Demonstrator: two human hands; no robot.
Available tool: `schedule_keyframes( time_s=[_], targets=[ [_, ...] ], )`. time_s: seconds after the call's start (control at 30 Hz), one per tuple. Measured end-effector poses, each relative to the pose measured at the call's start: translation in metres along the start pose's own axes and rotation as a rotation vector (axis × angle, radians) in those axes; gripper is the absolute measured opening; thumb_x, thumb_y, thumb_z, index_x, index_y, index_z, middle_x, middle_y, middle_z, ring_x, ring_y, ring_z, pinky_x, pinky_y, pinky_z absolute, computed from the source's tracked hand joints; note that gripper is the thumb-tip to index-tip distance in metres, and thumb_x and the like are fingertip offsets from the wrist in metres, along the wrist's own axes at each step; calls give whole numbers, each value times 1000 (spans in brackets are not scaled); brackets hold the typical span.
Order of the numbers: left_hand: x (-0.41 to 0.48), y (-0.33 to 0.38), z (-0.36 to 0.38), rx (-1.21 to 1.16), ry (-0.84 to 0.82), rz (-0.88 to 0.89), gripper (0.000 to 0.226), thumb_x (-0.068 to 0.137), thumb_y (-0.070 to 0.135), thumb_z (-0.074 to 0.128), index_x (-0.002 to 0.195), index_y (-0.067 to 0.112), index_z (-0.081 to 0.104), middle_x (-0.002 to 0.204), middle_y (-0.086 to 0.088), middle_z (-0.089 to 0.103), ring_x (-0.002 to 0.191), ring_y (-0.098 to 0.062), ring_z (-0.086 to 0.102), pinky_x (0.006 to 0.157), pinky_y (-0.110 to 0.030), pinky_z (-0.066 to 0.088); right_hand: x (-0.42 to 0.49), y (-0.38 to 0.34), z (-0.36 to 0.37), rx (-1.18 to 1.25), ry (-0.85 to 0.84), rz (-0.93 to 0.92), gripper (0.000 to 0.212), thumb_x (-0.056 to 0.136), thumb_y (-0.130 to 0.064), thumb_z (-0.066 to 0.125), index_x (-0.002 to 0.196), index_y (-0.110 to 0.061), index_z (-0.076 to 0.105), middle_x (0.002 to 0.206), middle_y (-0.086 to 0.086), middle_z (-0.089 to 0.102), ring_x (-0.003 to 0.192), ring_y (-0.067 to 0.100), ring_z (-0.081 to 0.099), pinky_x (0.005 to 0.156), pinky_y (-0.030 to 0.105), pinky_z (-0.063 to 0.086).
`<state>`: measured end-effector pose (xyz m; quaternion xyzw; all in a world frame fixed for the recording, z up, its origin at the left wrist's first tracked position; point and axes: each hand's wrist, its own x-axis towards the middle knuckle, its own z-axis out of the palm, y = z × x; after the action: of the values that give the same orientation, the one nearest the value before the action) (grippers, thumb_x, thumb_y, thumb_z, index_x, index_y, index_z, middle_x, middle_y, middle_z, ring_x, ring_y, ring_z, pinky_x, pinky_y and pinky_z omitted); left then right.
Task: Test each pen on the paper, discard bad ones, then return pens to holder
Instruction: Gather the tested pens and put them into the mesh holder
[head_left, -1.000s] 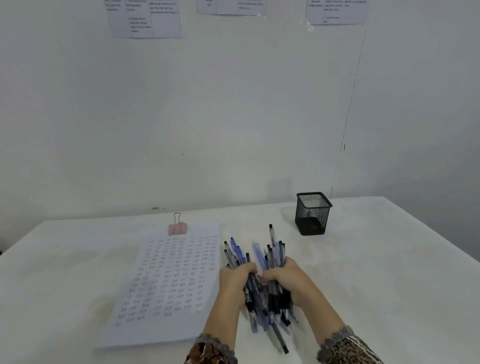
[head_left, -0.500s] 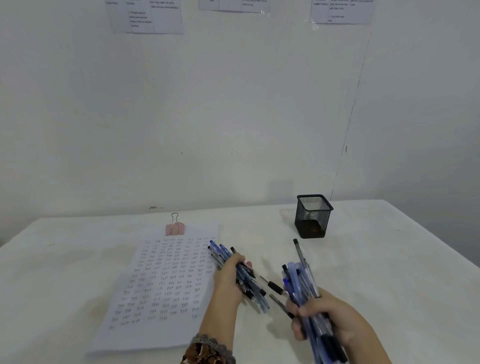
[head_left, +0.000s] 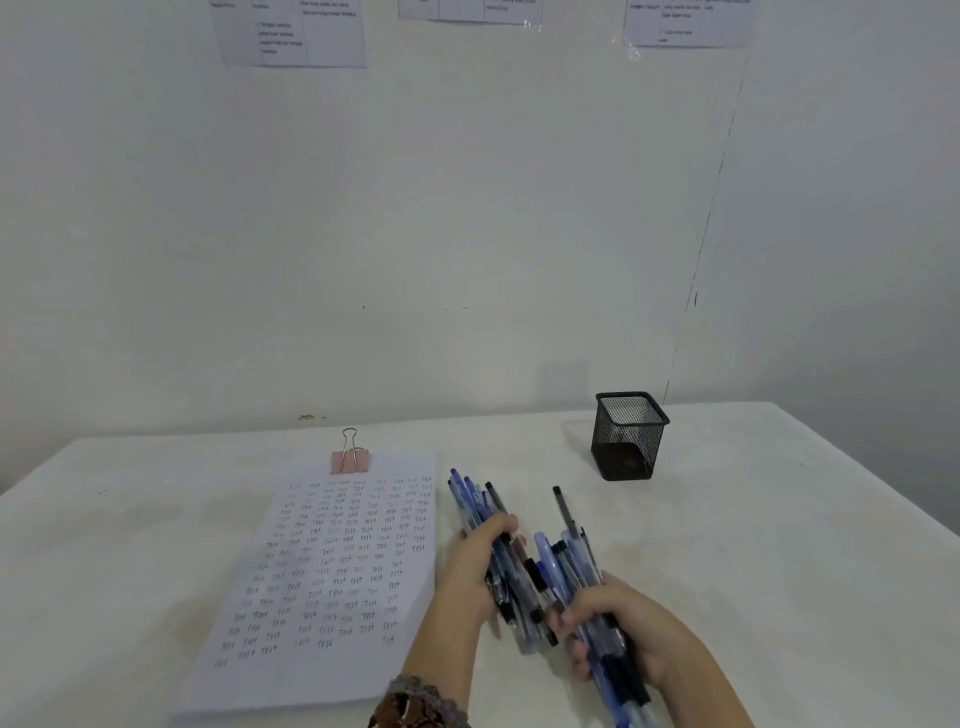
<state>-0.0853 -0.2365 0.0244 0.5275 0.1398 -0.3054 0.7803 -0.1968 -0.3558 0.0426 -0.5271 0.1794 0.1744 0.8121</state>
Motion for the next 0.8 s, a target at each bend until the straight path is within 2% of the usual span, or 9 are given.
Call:
schedule_keyframes(
  time_s=[0.07,0.13,0.23,0.3,0.37,0.43,0.53,0.67,0.8],
  targets=[
    [-1,3,1,-50,0,72,11,73,2,67,83,3,63,67,-9,62,58,-22,60,52,-28,50,-1,-4,-5,13,10,-17,46,41,-1,66,84,-1,50,60,14,50,38,21,45,40,23,40],
    [-2,7,4,-78,5,160,13,77,-4,63,89,0,61,69,-9,62,56,-23,64,50,-27,51,2,-9,-12,62,72,-148,49,39,-2,69,84,-2,50,60,11,50,39,20,45,39,25,40],
    [-4,12,10,-43,23,312,27,75,-8,61,100,-1,55,74,-11,61,58,-26,63,54,-31,51,15,-19,-14,58,271,-487,42,52,-4,70,89,3,52,65,10,54,44,20,50,44,28,44],
    [-8,15,15,74,41,456,37,67,-7,65,100,4,53,77,-14,60,59,-23,60,56,-32,52,25,-24,-11,-10,396,-657,41,60,-5,71,94,7,52,67,10,57,49,19,55,49,25,47],
    [-15,16,21,219,56,604,40,62,-6,67,94,12,51,76,-11,59,59,-15,57,55,-23,51,35,-25,-8,-107,494,-762,31,73,4,71,97,9,53,70,9,62,55,16,60,54,23,51],
    [-17,13,25,306,39,696,40,65,-5,69,93,17,51,77,-5,60,59,-7,58,55,-16,50,42,-23,-6,-201,562,-805,21,77,9,68,95,9,57,72,9,66,61,16,65,60,25,54],
    [-16,4,25,379,0,754,44,67,3,74,100,22,53,85,0,65,72,-5,65,63,-19,53,47,-12,-1,-253,578,-820,14,76,6,70,89,7,64,69,10,68,64,15,66,61,24,53],
    [-15,-6,23,404,-14,796,55,69,1,72,113,25,51,91,7,67,84,-5,66,71,-19,54,44,-5,6,-172,494,-820,7,80,15,61,85,10,61,57,2,64,58,10,64,57,19,50],
    [-18,-10,21,376,-27,786,59,69,-6,66,116,24,49,89,6,67,82,-7,66,65,-17,53,42,-9,2,-199,427,-761,15,80,17,59,74,4,61,60,9,62,61,15,63,61,24,51]
  ],
)
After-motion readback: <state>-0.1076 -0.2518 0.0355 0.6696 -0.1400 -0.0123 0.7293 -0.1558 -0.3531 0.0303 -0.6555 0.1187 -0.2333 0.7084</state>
